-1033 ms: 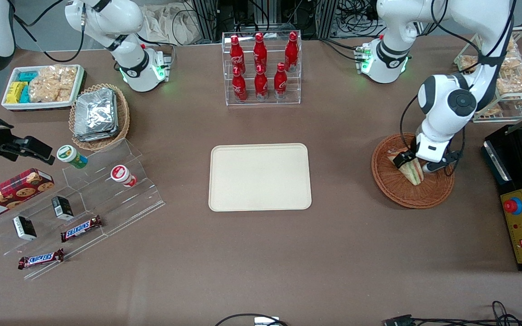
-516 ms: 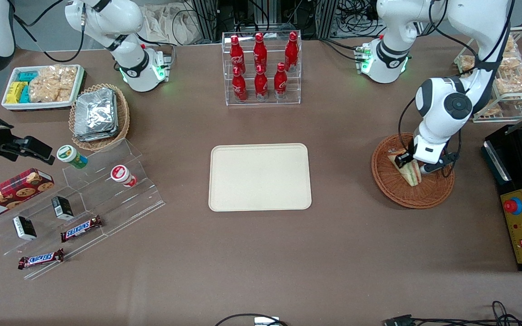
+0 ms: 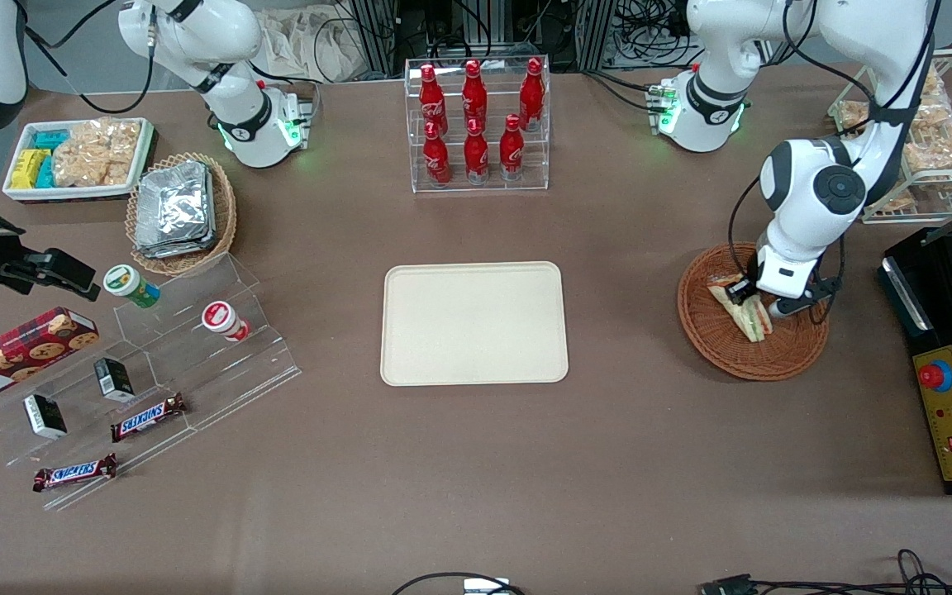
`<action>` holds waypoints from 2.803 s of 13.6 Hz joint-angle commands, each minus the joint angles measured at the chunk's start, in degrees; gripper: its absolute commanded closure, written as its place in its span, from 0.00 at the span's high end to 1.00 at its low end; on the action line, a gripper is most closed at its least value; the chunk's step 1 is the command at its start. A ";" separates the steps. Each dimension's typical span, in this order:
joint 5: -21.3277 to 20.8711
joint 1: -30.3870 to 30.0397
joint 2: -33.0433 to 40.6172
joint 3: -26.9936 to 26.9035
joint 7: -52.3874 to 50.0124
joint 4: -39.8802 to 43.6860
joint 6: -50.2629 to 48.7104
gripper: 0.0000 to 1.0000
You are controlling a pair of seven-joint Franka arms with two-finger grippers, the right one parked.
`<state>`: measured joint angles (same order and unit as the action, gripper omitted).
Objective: Place sandwich from basket to tray
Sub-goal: 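Lift the sandwich up out of the basket with the left gripper, then carry the sandwich over the cream tray and lower it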
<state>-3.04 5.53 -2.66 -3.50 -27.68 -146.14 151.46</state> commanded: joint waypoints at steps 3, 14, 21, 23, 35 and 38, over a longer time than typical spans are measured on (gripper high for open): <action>-0.74 1.32 13.45 0.25 -0.10 8.90 -25.98 0.00; 0.32 3.79 4.43 7.51 6.33 51.11 -65.50 0.00; -2.04 3.79 -14.98 36.87 -21.42 72.28 -67.53 0.00; -5.91 3.18 -17.81 41.97 -21.63 73.19 -66.83 0.00; -20.58 3.35 -28.61 42.17 -21.97 50.16 -35.99 0.00; -22.79 3.35 -33.28 41.73 -22.68 50.08 -31.24 0.00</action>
<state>-23.88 9.39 -33.71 37.66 -49.14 -96.67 118.18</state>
